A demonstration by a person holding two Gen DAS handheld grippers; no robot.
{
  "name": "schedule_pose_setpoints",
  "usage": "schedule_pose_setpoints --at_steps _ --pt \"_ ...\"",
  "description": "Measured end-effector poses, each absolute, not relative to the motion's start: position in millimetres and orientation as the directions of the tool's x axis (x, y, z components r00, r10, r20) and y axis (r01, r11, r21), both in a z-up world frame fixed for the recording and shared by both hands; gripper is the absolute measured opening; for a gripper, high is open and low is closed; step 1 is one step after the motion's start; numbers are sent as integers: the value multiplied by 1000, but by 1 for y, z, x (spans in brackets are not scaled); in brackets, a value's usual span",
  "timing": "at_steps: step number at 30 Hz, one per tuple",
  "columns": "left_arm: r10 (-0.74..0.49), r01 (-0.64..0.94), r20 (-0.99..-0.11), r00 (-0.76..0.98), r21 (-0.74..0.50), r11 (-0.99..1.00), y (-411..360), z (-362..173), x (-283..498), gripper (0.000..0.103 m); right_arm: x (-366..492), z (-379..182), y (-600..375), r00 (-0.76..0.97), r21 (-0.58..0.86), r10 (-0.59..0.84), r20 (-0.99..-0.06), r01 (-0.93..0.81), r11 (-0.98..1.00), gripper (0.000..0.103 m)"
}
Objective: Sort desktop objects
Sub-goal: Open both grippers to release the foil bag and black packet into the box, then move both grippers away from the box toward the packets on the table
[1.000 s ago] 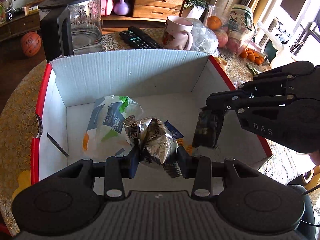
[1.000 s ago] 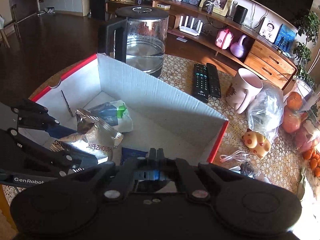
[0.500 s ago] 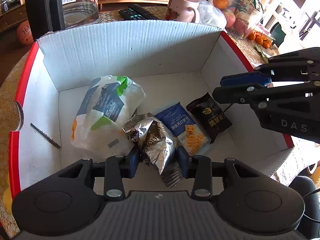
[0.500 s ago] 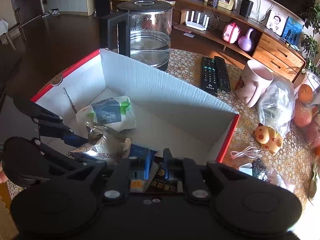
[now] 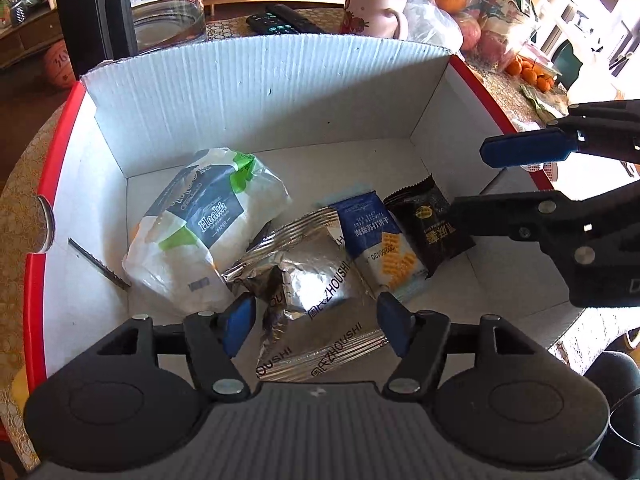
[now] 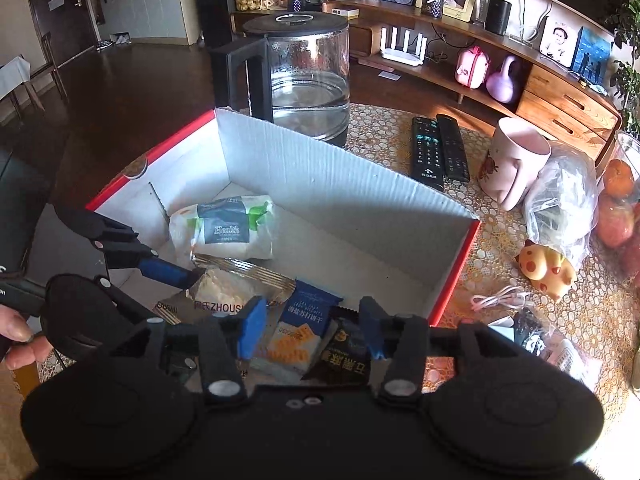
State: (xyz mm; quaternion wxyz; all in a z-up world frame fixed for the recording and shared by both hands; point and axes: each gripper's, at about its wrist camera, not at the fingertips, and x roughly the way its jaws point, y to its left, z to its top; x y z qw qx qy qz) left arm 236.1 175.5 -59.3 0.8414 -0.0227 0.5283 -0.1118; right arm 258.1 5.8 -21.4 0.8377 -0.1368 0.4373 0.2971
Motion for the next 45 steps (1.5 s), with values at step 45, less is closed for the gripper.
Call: schedule_pose_setpoints --at_steps 45 --pt "-142 84 -787 601 -115 990 145 1 174 102 174 39 -150 563 153 440 -700 -484 862 83"
